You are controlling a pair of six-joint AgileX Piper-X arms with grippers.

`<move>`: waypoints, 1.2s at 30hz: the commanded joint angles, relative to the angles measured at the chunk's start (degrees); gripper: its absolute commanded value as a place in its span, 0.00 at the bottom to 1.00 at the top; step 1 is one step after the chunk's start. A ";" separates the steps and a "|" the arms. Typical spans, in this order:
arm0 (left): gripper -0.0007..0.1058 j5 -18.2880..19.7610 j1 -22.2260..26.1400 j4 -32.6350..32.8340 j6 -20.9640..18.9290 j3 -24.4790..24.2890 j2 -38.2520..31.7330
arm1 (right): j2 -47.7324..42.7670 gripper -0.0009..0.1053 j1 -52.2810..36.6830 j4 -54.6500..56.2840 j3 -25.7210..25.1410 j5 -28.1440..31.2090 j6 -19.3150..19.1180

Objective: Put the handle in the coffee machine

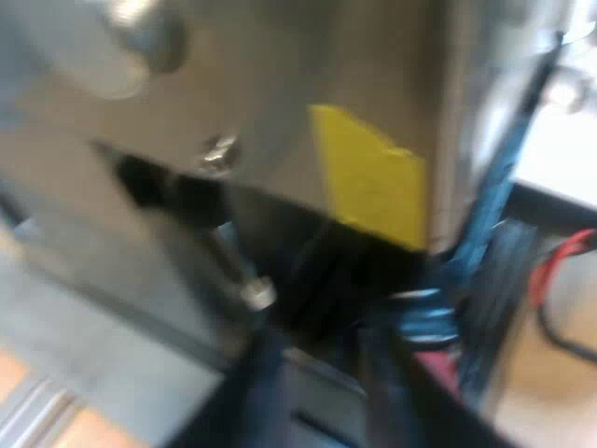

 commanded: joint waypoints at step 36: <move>0.01 -16.85 -14.89 16.79 6.80 -1.78 4.83 | -1.74 0.36 -0.37 -4.39 -0.67 -0.10 0.03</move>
